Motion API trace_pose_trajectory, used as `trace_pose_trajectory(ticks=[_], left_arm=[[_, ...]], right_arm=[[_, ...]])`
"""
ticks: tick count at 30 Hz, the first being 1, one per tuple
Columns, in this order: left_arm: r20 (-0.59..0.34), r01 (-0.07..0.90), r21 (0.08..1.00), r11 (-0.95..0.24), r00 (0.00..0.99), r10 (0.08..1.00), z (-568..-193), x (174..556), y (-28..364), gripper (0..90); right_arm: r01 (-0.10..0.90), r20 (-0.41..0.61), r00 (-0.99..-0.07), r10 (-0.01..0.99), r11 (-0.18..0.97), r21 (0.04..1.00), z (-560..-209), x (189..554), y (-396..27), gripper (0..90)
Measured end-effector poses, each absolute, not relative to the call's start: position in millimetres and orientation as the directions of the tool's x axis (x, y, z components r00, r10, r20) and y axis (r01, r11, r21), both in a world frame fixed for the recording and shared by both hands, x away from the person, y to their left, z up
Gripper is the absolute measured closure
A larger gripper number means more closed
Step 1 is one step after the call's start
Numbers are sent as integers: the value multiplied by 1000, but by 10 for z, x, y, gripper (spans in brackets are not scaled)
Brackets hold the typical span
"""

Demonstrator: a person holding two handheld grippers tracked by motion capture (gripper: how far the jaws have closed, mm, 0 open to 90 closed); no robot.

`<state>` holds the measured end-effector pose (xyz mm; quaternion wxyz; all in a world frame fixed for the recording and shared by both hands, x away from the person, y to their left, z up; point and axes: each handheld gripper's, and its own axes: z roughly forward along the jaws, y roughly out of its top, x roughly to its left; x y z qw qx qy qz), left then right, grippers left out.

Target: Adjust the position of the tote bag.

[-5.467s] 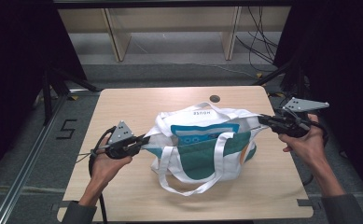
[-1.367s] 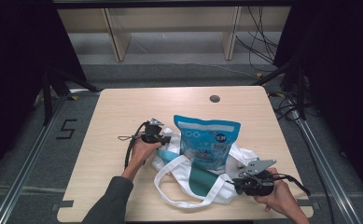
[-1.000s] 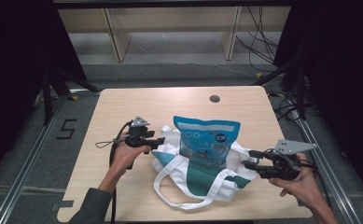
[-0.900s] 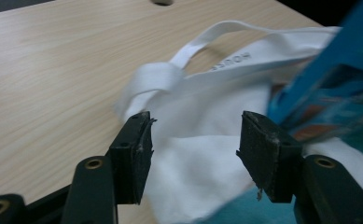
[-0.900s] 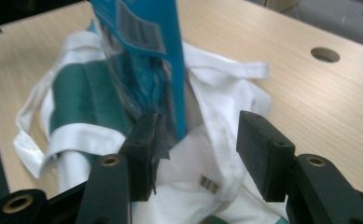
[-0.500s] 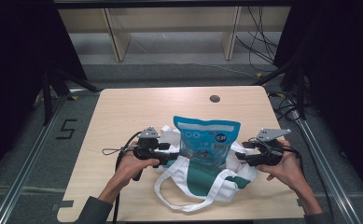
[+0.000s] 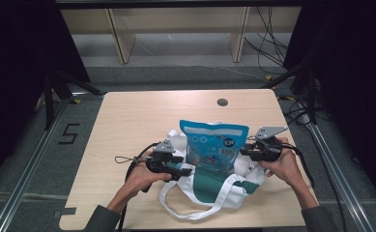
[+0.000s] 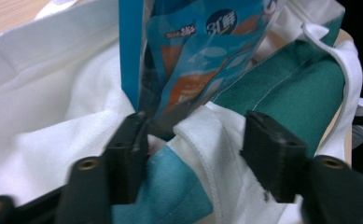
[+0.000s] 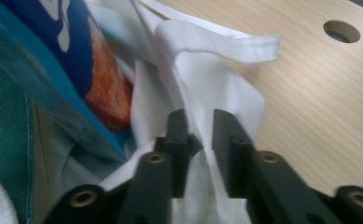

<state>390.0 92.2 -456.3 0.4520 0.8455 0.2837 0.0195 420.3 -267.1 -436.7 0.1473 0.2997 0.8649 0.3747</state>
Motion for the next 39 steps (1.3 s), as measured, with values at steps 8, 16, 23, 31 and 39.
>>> trace_pose_trajectory(ticks=[8, 16, 23, 31, 39], left_arm=[[-146, 400, 746, -532, 878, 455, -4646, 3841, 913, 674], [-91, 337, 704, -625, 915, 392, -4665, 3637, 974, 814], [-123, 356, 663, -658, 920, 373, -4962, 3497, 944, 829], [-107, 358, 657, -663, 915, 388, -4923, 3481, 924, 802], [-69, 380, 785, -488, 838, 541, -4393, 3758, 1149, 599]], right_arm=[[402, -51, -752, 657, 519, 754, -4333, 4250, -2678, 882], [418, -35, -690, 723, 437, 797, -4258, 4434, -2733, 888], [573, 28, -621, 783, 430, 698, -4774, 4819, -2681, 889], [604, 78, -627, 775, 421, 676, -4922, 4852, -2734, 881], [546, 189, -638, 746, 266, 794, -4278, 4548, -3009, 621]])
